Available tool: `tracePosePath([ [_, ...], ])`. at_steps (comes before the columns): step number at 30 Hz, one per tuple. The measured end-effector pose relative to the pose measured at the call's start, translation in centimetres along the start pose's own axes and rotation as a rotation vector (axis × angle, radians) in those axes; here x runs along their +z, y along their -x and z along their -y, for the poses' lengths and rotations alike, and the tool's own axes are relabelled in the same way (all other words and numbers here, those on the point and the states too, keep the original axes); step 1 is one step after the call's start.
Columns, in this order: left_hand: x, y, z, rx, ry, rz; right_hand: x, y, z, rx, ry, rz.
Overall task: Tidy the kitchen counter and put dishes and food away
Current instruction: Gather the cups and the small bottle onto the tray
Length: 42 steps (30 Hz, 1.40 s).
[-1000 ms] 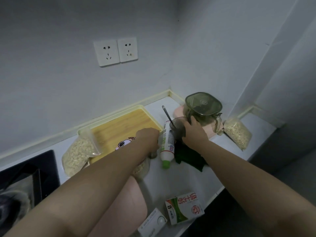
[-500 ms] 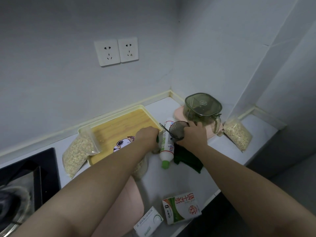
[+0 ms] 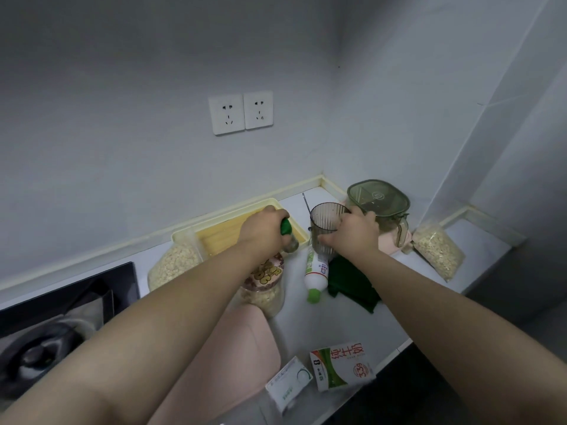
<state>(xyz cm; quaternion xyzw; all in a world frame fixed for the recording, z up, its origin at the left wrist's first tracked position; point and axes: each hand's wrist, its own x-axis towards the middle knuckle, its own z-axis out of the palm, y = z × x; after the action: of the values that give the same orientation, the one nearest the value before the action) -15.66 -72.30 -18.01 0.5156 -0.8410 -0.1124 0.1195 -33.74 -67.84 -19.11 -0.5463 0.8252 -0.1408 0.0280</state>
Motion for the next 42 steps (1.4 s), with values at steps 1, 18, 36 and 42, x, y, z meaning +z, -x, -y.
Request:
tracePosePath([
  [1,-0.8,0.5,0.2,-0.003,0.006,-0.024,-0.6,0.4,0.6,-0.011,0.006,-0.015],
  [18,-13.3,19.3,9.3,-0.162,0.06,-0.368,-6.1,13.8,18.3,-0.226,-0.238,-0.074],
  [36,-18.9,50.8,24.5,-0.517,-0.067,-0.461,-0.1,38.4,39.5,-0.62,-0.388,0.151],
  [42,-20.3,58.7,29.9,-0.694,-0.044,-0.518,2.7,44.6,46.9,-0.746,-0.414,0.277],
])
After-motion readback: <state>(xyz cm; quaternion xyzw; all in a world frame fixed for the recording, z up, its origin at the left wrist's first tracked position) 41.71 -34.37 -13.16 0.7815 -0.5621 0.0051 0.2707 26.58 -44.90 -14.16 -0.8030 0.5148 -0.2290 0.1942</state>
